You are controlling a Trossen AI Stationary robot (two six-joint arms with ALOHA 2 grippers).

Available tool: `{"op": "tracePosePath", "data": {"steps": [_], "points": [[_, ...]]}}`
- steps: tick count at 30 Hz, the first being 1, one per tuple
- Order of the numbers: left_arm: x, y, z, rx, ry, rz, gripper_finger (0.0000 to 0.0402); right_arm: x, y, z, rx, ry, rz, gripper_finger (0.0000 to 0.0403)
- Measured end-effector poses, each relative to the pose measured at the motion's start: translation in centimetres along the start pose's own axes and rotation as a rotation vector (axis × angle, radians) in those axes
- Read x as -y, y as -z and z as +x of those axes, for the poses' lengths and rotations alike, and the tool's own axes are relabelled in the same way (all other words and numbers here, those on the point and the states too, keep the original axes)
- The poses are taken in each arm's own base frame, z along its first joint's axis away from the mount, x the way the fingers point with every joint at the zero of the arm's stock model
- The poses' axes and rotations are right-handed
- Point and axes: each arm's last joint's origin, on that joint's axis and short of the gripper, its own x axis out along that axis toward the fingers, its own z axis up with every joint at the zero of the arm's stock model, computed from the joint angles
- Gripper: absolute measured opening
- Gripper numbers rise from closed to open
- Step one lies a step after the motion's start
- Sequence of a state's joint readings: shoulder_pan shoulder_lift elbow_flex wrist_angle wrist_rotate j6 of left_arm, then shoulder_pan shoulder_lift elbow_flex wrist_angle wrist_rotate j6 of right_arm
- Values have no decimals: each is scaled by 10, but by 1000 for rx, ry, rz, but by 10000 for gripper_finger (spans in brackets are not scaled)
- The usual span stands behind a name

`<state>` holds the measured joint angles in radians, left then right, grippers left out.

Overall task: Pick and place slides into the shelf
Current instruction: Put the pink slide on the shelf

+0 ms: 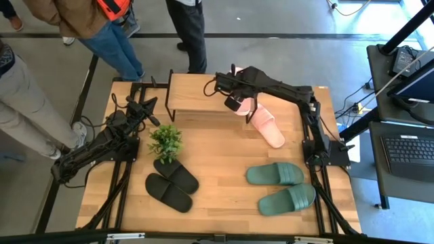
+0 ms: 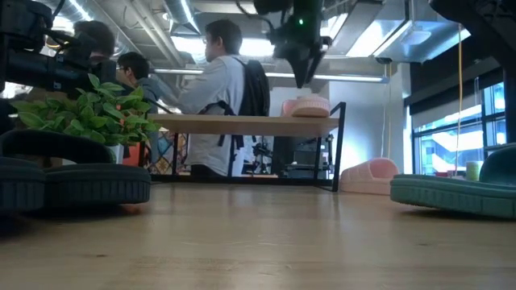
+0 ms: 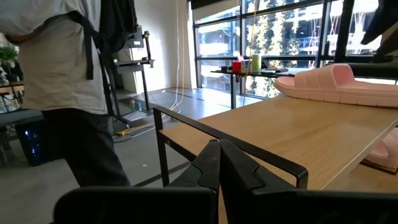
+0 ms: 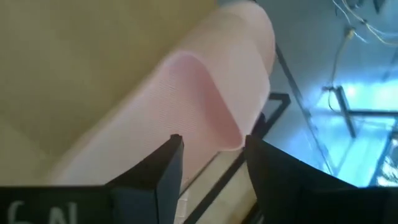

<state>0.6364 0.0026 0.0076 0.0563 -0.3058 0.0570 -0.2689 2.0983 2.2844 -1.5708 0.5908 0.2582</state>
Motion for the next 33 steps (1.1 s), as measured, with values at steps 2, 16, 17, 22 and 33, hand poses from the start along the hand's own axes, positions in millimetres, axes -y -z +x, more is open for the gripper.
{"op": "tracePosePath", "data": {"steps": [2,16,17,22,33], "points": [[0,0,0,0,0,0,0,-5,0,-10,29,-29,-50,174],[0,0,0,-1,0,7,0,1,38,-70,145,-80,-175,174],[0,0,0,-1,0,7,0,4,44,-71,137,-79,-167,174],[0,0,0,-1,0,8,0,15,81,-68,93,-66,-171,174],[-1,-1,0,4,-51,69,0,8,164,-15,25,-48,-247,174]]}}
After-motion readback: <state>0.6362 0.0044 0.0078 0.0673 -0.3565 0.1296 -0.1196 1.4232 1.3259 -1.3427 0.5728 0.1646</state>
